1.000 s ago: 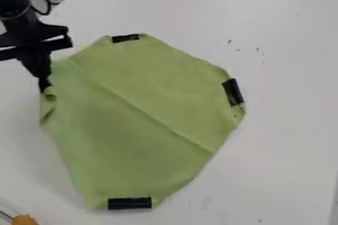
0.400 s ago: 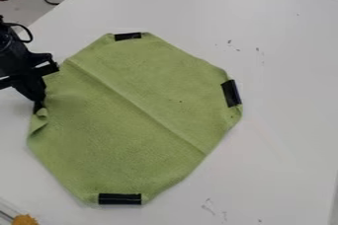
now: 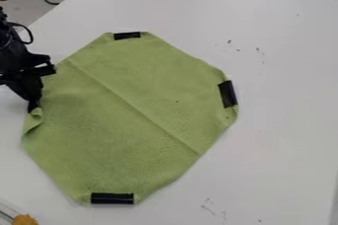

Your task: Unfold the cloth from the top right to the bottom left

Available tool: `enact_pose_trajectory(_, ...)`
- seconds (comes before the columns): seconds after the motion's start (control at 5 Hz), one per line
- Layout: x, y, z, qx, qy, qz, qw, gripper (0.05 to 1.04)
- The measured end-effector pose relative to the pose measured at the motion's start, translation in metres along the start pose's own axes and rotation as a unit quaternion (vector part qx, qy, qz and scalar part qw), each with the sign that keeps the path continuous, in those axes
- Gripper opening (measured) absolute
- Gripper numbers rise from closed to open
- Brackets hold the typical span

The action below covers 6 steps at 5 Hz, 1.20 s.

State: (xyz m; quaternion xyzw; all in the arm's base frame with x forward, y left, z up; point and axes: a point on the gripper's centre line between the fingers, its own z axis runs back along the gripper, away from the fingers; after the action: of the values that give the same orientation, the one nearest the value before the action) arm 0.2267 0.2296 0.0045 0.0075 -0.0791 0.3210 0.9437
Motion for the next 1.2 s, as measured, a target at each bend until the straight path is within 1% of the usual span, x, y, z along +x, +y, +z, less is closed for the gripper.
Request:
enact_pose_trajectory(0.2,-0.006,0.006,0.005,0.038,0.028,-0.005,0.9989,0.532)
enact_pose_trajectory(0.4,-0.006,0.01,0.02,0.061,0.027,-0.002,0.9977,0.834)
enact_pose_trajectory(0.6,-0.005,0.013,0.03,0.069,0.012,-0.003,0.9975,1.005)
enact_pose_trajectory(0.8,-0.011,0.025,0.042,0.083,-0.005,0.008,0.9965,1.002)
enact_pose_trajectory(1.0,-0.009,0.027,0.043,0.081,-0.014,-0.006,0.9966,1.0)
enact_pose_trajectory(1.2,0.0,0.013,0.045,0.077,-0.024,-0.044,0.9958,1.0)
